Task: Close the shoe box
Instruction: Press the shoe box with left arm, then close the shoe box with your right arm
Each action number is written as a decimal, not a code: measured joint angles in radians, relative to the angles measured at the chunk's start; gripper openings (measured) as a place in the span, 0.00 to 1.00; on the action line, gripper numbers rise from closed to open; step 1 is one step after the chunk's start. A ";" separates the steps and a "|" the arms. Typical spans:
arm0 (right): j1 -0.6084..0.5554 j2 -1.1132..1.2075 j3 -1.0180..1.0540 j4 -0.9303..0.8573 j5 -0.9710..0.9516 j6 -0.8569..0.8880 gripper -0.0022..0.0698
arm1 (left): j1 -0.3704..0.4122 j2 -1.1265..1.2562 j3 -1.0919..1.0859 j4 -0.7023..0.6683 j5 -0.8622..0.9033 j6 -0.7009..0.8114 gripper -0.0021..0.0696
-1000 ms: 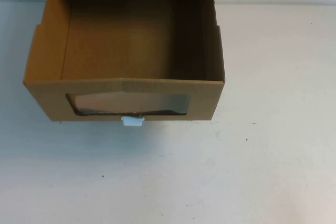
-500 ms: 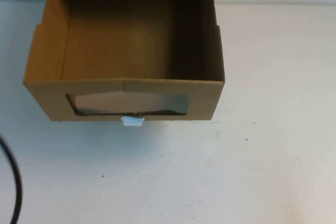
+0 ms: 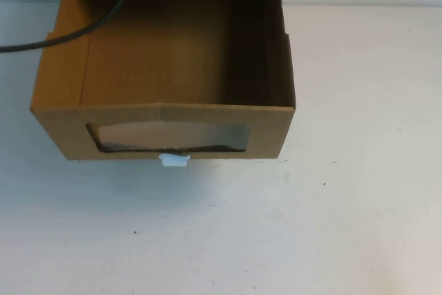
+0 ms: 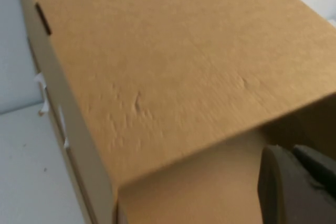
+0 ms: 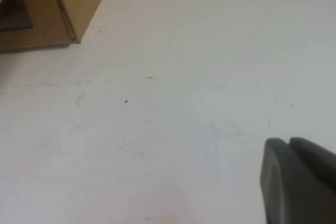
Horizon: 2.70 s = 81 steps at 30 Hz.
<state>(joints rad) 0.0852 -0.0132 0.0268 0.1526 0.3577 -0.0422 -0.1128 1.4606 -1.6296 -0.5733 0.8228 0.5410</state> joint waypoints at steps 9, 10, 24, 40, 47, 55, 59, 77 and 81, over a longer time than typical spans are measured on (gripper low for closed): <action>0.000 0.000 0.000 0.000 0.000 0.000 0.01 | 0.000 0.322 -0.288 -0.037 0.049 0.064 0.03; 0.000 0.000 0.000 0.000 0.000 0.000 0.01 | 0.000 0.348 -0.307 -0.037 0.053 0.065 0.03; 0.000 -0.002 0.000 0.651 -0.365 0.000 0.01 | 0.000 0.426 -0.340 -0.048 0.058 0.070 0.03; 0.000 0.680 -0.785 0.563 0.575 -0.284 0.01 | 0.000 0.428 -0.347 -0.051 0.060 0.070 0.03; 0.156 1.010 -1.043 0.575 0.594 -0.375 0.01 | 0.000 0.428 -0.347 -0.051 0.060 0.070 0.03; 0.669 1.227 -1.136 0.346 0.289 -0.188 0.01 | 0.000 0.428 -0.347 -0.049 0.060 0.070 0.03; 0.764 1.364 -1.188 0.312 0.194 -0.147 0.01 | 0.000 0.428 -0.347 -0.049 0.060 0.070 0.03; 0.688 1.638 -1.444 0.309 0.131 -0.121 0.01 | 0.000 0.428 -0.347 -0.047 0.057 0.068 0.03; 0.666 1.675 -1.493 0.299 0.108 -0.124 0.01 | 0.000 0.428 -0.347 -0.047 0.057 0.068 0.03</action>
<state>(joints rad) 0.7517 1.6622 -1.4660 0.4515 0.4654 -0.1664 -0.1128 1.8889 -1.9762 -0.6201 0.8793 0.6094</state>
